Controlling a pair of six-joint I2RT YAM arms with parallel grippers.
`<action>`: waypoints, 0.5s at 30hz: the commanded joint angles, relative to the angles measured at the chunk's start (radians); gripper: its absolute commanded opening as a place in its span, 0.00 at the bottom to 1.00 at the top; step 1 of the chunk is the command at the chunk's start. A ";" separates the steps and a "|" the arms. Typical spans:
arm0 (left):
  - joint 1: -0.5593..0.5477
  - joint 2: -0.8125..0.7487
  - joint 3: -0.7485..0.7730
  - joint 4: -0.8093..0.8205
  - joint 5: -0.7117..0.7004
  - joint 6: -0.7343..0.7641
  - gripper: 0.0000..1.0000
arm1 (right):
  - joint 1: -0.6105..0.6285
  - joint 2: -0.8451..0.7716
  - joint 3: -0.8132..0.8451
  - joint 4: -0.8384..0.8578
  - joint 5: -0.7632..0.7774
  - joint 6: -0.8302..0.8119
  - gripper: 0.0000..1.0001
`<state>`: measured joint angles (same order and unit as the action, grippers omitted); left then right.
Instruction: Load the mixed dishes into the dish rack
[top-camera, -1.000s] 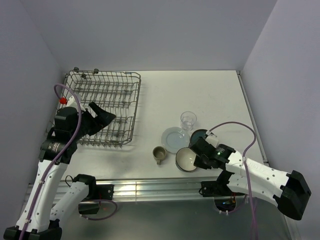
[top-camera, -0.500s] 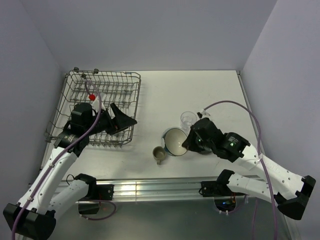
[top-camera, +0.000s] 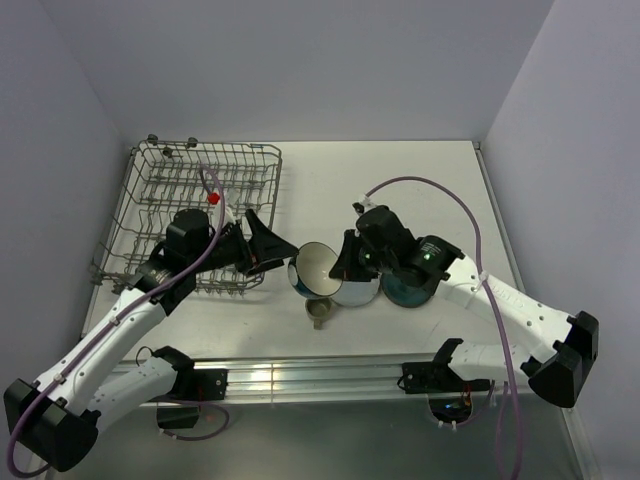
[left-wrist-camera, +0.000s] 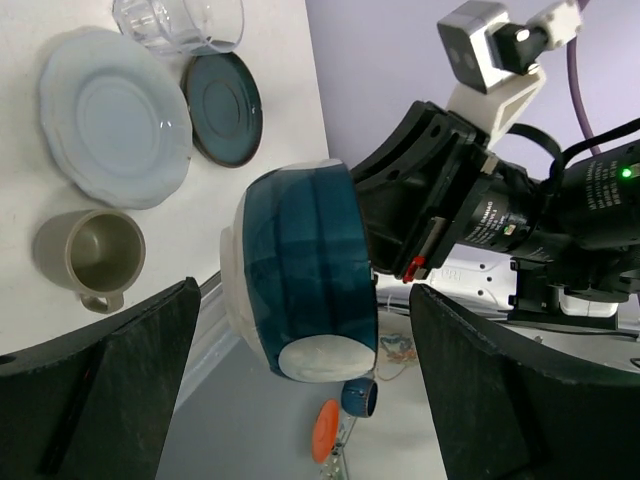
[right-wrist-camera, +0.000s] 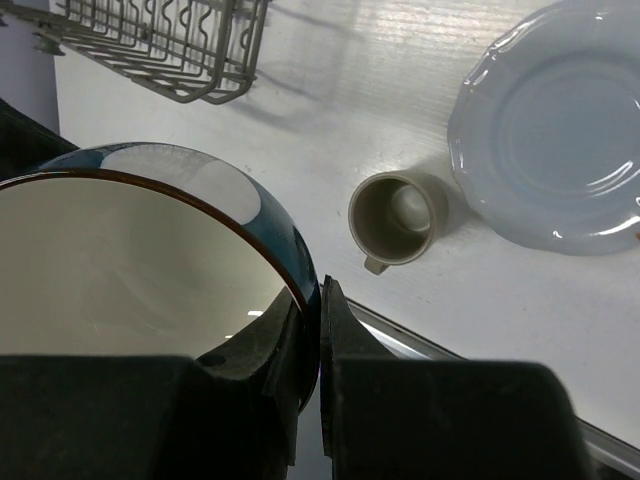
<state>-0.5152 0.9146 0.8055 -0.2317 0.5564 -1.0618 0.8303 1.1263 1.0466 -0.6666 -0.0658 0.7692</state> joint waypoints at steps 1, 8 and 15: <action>-0.012 0.007 -0.015 0.075 0.002 -0.036 0.93 | -0.019 0.004 0.085 0.128 -0.068 -0.016 0.00; -0.026 0.020 -0.023 0.091 0.017 -0.036 0.93 | -0.066 0.006 0.089 0.150 -0.115 -0.024 0.00; -0.035 0.033 -0.055 0.183 0.065 -0.076 0.94 | -0.100 0.029 0.076 0.193 -0.163 -0.022 0.00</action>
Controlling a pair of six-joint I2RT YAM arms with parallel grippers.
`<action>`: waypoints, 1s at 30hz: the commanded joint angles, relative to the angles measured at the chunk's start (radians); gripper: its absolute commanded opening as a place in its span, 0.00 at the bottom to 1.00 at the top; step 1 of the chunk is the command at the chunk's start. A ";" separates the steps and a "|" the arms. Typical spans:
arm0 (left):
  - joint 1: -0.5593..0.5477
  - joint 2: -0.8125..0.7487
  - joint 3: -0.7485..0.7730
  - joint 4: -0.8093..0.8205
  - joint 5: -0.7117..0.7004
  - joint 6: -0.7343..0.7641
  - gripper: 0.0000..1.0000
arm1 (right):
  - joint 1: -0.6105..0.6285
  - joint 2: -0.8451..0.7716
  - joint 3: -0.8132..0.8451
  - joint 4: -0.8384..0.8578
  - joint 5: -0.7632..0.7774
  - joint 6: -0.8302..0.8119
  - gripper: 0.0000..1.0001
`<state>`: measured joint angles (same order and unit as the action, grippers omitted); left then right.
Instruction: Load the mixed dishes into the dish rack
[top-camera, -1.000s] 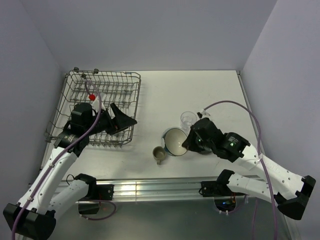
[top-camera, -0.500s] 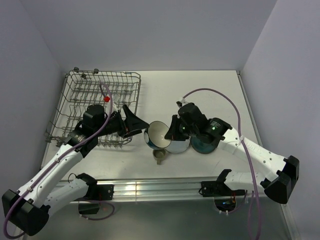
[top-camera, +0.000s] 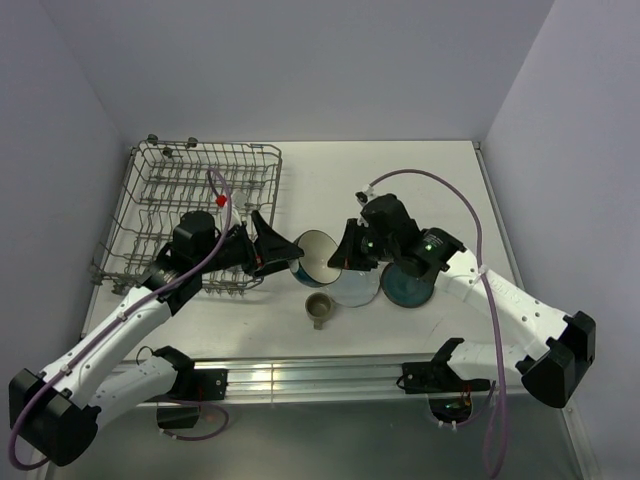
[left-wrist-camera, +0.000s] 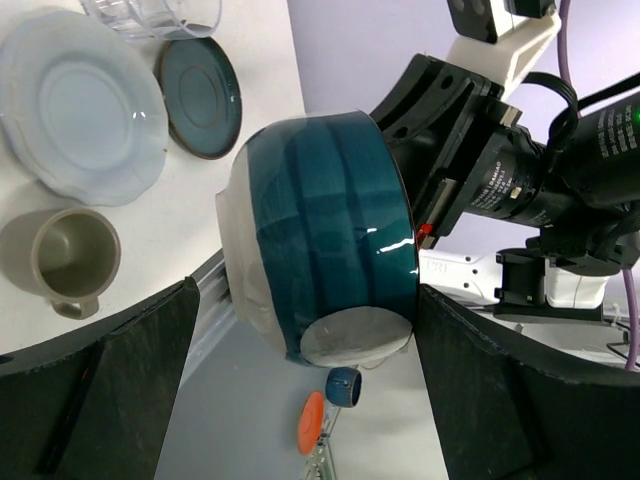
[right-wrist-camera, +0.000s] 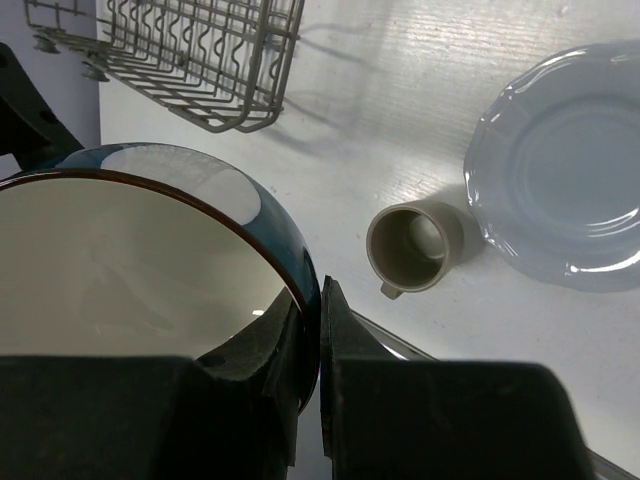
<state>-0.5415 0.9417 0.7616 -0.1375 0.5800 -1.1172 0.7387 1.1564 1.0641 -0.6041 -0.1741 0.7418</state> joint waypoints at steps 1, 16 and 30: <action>-0.009 0.009 -0.015 0.108 0.046 -0.030 0.93 | -0.009 0.002 0.059 0.133 -0.059 0.004 0.00; -0.011 0.002 -0.051 0.237 0.093 -0.101 0.86 | -0.028 0.028 0.022 0.185 -0.085 0.010 0.00; -0.012 -0.012 -0.059 0.274 0.098 -0.121 0.72 | -0.064 0.003 -0.036 0.205 -0.113 0.004 0.00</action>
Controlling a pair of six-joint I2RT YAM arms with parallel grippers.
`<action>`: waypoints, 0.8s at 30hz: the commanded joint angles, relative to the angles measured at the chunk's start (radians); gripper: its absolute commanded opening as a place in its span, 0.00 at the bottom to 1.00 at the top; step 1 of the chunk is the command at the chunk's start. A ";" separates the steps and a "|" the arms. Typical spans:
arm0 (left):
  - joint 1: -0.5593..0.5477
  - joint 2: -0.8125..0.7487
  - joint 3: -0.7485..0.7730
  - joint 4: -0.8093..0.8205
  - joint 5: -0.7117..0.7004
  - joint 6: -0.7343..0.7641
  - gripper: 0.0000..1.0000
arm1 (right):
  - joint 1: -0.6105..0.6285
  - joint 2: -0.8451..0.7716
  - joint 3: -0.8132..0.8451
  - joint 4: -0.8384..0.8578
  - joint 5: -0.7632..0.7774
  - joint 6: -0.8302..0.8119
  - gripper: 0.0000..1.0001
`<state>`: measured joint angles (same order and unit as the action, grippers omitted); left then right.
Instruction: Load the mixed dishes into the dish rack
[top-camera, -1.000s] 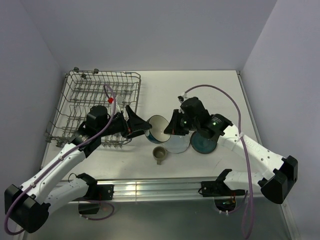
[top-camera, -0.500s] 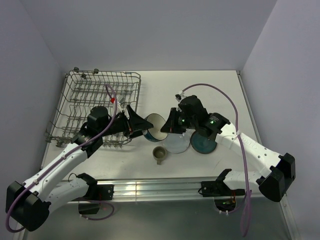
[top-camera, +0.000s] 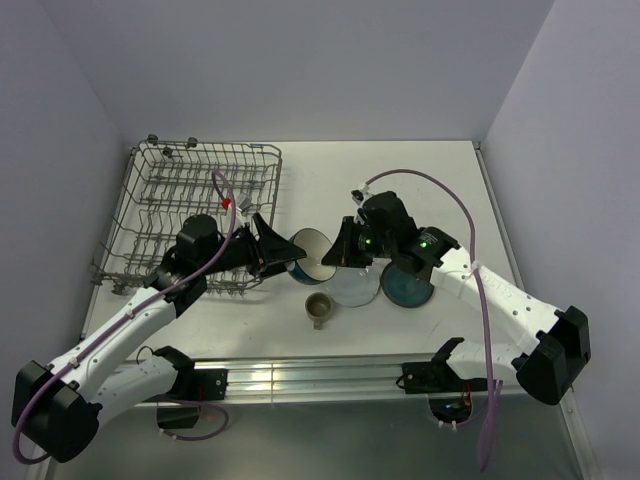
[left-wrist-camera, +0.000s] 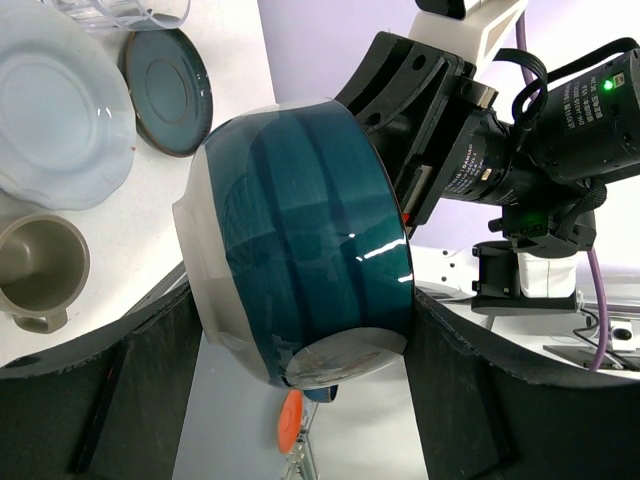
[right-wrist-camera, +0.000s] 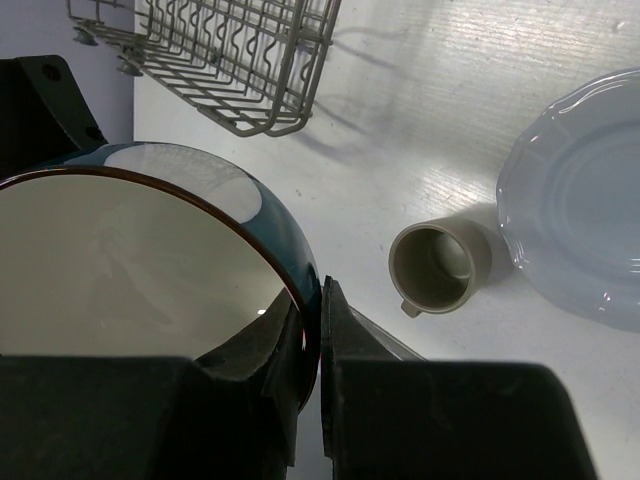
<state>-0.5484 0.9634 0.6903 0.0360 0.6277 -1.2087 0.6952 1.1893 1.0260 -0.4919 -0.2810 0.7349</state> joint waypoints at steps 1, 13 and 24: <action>-0.005 -0.034 0.012 0.097 0.049 -0.028 0.72 | -0.022 -0.031 0.000 0.093 -0.006 0.009 0.00; -0.004 -0.031 0.051 0.044 0.041 -0.002 0.00 | -0.028 -0.008 0.026 0.082 0.005 -0.012 0.00; 0.001 -0.060 0.063 -0.005 0.001 0.023 0.00 | -0.031 0.039 0.057 0.059 0.066 -0.058 0.01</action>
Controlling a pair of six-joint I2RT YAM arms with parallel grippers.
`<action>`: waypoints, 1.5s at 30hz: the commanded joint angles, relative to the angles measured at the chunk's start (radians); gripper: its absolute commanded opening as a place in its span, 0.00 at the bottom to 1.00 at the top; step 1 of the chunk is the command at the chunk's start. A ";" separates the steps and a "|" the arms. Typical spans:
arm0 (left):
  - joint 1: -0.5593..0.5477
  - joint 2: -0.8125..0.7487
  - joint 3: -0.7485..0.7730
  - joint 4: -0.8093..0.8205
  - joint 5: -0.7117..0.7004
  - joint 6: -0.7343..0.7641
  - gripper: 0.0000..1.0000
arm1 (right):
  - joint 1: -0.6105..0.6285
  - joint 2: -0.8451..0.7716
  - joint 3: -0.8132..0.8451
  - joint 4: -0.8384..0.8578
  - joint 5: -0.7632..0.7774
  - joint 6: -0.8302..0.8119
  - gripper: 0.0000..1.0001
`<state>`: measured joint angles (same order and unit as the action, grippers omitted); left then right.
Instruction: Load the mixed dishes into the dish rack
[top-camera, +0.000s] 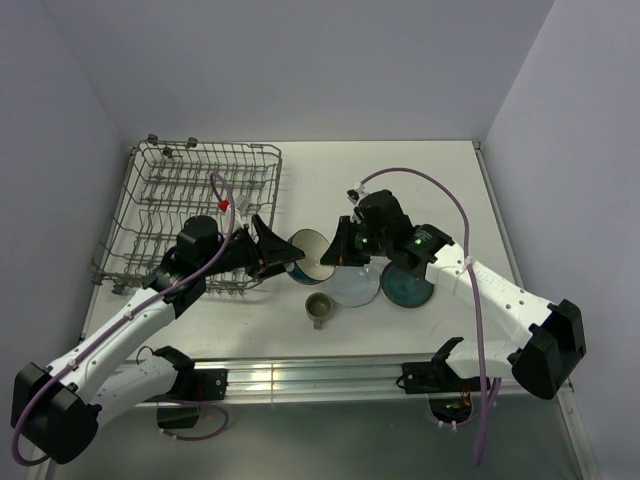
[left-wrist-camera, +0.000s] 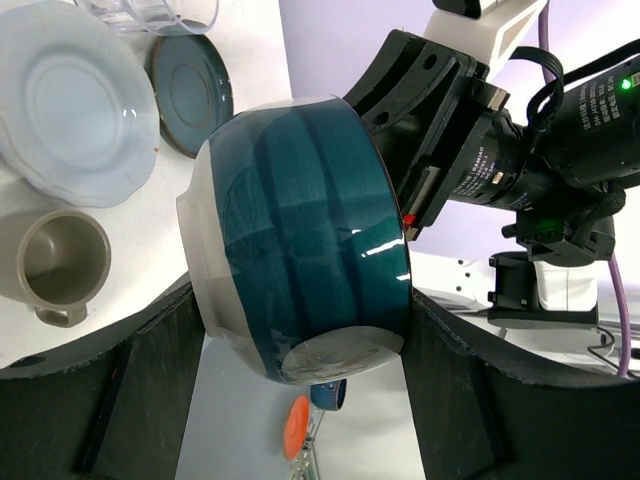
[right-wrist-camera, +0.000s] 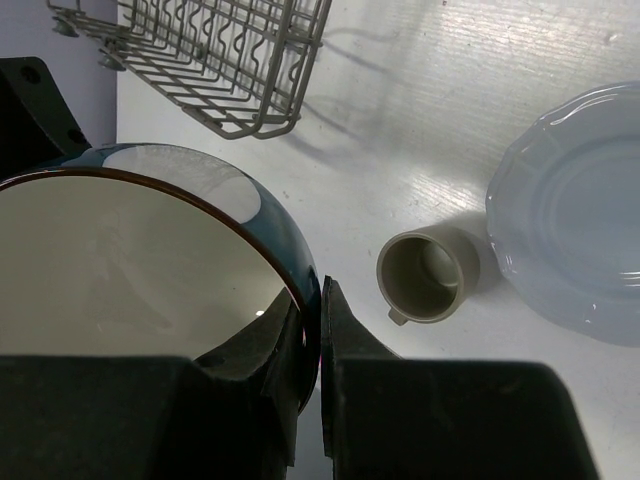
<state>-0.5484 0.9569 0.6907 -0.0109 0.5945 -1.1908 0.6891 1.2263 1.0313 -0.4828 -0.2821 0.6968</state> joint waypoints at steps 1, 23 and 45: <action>0.001 -0.056 0.064 0.039 0.031 0.007 0.00 | -0.025 -0.002 0.050 0.050 0.072 -0.022 0.04; 0.031 -0.070 0.059 0.017 0.004 0.029 0.00 | -0.048 -0.016 0.073 0.047 0.055 -0.054 0.71; 0.117 0.158 0.725 -0.768 -0.823 0.502 0.00 | -0.247 -0.266 0.178 -0.112 0.087 -0.103 0.86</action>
<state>-0.4370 1.0679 1.2648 -0.7227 0.0124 -0.8013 0.4488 0.9676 1.1988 -0.5636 -0.1925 0.6186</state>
